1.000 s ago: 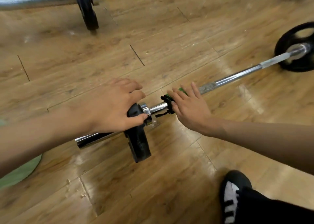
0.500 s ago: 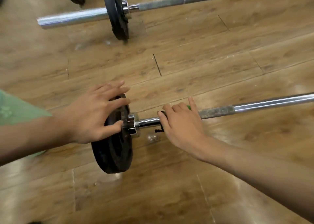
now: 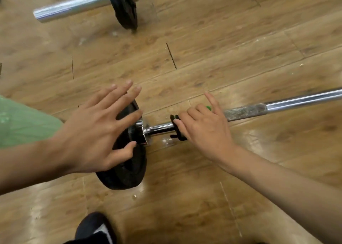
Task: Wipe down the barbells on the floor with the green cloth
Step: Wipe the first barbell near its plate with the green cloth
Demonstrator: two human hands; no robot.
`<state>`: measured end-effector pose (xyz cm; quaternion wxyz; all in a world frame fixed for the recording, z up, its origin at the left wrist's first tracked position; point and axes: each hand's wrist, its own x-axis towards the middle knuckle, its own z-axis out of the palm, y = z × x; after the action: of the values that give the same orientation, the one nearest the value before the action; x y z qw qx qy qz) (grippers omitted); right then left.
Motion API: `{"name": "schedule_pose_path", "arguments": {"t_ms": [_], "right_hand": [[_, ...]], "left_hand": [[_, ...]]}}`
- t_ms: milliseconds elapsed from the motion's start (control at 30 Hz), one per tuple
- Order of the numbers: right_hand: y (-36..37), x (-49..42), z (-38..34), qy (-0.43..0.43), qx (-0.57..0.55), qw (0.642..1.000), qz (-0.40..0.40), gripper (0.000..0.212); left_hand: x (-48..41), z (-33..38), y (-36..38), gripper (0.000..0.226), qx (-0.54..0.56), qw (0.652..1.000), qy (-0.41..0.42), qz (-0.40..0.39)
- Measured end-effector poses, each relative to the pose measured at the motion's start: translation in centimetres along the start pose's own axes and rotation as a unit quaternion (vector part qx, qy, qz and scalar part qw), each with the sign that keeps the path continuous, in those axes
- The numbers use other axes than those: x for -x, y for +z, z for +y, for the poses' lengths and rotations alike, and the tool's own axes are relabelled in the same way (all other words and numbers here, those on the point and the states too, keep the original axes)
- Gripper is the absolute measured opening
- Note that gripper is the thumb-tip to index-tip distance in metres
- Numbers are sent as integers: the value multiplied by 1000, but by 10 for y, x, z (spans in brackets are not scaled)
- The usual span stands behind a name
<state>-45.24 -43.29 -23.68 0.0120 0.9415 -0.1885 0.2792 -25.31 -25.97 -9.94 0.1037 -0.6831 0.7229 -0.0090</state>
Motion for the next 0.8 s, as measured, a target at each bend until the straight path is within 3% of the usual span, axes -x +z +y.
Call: {"name": "schedule_pose_path", "arguments": {"t_ms": [100,300,467,700,800], "right_hand": [[-9,7,19,-9,43,999,3,37],[-40,34,91,84,151,984,-37,36],[-29,23,53,226,108,967,-48,40],[8,-17,-50,104,40,993,-47,34],[13,-23,-51,28,21,998,-51,34]], "left_hand": [[-4,-2,1,73,-12,999,49,0],[-7,-14,10,73,12,999,49,18],[-8,-14,13,70,30,998,32,34],[-16,-19,13,64,47,998,38,28],[-18,-29,14,65,56,997,44,42]]}}
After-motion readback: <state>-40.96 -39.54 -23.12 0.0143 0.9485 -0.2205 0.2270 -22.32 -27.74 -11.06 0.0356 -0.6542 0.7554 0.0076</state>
